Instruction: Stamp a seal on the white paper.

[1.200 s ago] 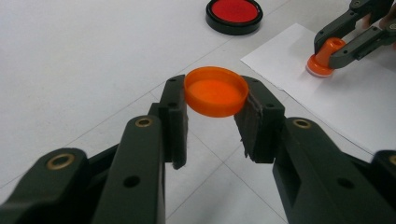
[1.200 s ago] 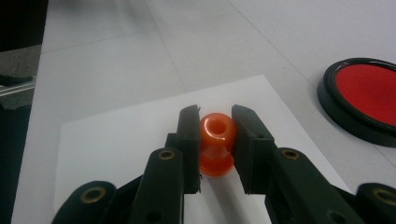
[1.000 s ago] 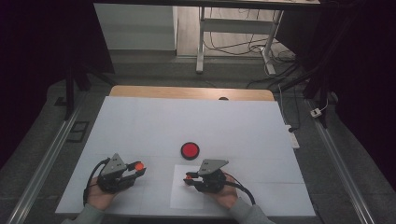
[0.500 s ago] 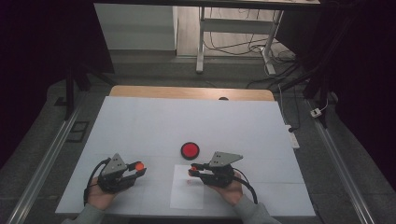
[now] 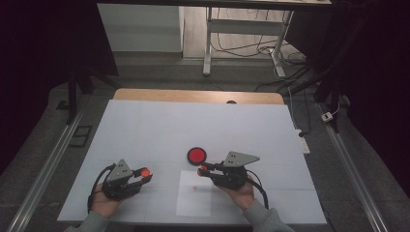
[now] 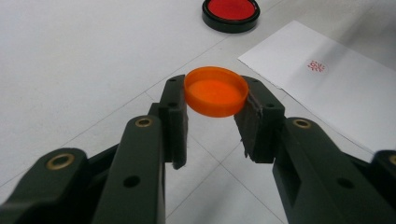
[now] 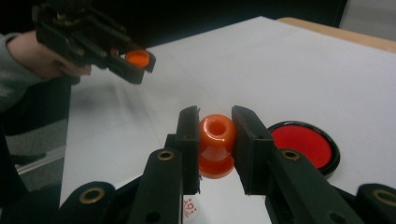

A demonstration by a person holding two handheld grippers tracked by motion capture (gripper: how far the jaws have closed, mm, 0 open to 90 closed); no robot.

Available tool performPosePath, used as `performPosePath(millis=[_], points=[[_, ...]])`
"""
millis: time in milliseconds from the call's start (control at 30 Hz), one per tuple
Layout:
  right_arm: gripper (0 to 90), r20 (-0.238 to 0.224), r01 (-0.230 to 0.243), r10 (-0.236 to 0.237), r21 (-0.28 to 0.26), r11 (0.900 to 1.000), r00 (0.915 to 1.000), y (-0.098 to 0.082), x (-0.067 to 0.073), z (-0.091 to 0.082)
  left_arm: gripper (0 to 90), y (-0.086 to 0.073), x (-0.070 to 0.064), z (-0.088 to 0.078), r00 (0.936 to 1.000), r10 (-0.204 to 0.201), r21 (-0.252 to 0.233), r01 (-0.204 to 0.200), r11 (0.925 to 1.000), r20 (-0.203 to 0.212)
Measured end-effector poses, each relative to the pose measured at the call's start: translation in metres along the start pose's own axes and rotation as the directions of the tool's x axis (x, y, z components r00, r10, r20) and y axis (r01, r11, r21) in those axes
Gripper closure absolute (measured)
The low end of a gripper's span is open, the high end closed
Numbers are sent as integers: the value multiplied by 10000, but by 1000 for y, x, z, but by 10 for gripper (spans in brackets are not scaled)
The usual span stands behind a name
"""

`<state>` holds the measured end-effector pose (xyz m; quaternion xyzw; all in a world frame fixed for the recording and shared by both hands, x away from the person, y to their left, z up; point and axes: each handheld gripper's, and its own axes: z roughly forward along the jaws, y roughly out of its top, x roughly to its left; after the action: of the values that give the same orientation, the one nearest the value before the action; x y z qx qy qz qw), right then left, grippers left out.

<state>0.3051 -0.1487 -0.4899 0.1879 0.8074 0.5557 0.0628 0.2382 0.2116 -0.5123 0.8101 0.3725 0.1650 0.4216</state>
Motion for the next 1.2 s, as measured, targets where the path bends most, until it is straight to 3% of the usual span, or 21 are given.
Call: performPosePath(millis=[633, 1200], points=[[722, 406, -2, 47, -1085, 9941, 9992, 22, -6, -24, 644, 0, -1, 3, 10000, 24, 66, -25, 10000, 25], [722, 407, 72, -26, -1131, 9936, 9992, 25, -5, -26, 644, 4, -3, 6, 9999, 140, 69, -140, 9999, 57]])
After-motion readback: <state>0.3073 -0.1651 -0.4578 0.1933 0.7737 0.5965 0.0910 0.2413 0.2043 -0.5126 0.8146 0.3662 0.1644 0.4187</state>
